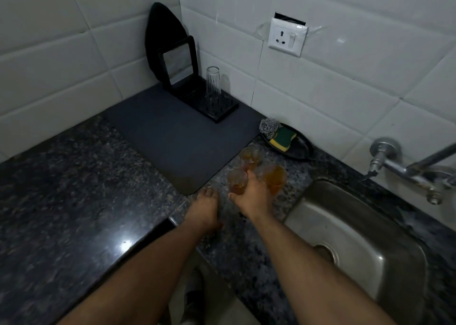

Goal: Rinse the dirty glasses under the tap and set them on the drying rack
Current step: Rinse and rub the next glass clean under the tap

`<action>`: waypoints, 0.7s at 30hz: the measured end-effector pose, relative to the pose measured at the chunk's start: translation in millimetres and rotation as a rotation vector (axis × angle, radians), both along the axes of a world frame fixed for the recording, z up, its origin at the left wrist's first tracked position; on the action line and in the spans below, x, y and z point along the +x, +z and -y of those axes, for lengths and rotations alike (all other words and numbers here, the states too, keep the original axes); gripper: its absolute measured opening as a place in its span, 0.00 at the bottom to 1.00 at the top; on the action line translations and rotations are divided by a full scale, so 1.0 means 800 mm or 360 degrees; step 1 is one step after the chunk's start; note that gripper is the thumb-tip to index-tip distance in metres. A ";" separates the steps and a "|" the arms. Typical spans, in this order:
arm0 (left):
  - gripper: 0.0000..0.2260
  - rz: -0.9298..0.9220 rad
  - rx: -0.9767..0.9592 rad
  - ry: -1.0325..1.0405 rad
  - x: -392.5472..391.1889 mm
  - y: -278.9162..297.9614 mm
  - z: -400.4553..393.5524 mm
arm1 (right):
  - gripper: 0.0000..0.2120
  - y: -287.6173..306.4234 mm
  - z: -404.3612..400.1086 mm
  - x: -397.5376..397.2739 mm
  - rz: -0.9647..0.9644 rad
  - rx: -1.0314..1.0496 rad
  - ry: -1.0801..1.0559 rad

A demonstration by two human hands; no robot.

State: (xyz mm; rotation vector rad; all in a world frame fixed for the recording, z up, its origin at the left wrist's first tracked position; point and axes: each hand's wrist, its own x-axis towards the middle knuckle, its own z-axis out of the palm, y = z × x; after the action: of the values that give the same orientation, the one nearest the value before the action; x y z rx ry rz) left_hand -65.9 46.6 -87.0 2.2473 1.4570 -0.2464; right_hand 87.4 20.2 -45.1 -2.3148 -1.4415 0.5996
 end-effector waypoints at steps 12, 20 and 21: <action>0.40 -0.0176 0.0079 -0.0180 -0.004 -0.014 0.005 | 0.32 -0.022 0.024 -0.004 -0.0341 0.0225 -0.0140; 0.15 -0.0186 0.0108 -0.0247 0.059 0.038 0.045 | 0.30 -0.015 0.129 0.052 -0.0327 0.0233 -0.0205; 0.13 -0.0199 0.0114 -0.0291 0.074 0.043 0.053 | 0.29 -0.011 0.143 0.065 -0.0323 0.0249 -0.0237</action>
State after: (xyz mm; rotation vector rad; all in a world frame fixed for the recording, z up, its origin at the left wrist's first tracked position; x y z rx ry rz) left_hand -7.1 3.8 -52.7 2.4659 1.3405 -0.4046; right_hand 139.1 -94.6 -53.8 -2.1481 -1.1697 0.6341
